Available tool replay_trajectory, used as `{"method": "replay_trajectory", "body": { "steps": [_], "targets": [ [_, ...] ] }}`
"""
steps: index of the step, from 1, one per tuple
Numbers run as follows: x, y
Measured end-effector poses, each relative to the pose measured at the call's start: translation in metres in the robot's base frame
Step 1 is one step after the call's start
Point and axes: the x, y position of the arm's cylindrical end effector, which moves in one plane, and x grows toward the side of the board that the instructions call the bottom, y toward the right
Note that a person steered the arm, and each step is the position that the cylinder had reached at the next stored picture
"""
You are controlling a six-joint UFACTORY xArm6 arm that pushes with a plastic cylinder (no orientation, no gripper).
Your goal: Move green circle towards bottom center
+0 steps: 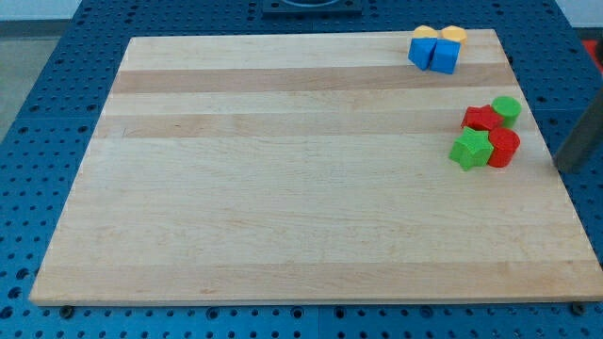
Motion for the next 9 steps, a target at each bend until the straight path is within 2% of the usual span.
{"method": "replay_trajectory", "body": {
  "steps": [1, 4, 6, 8, 9],
  "targets": [
    [-0.021, 0.004],
    [-0.053, -0.067],
    [-0.077, -0.094],
    [-0.08, -0.023],
    [-0.104, -0.017]
  ]
}}
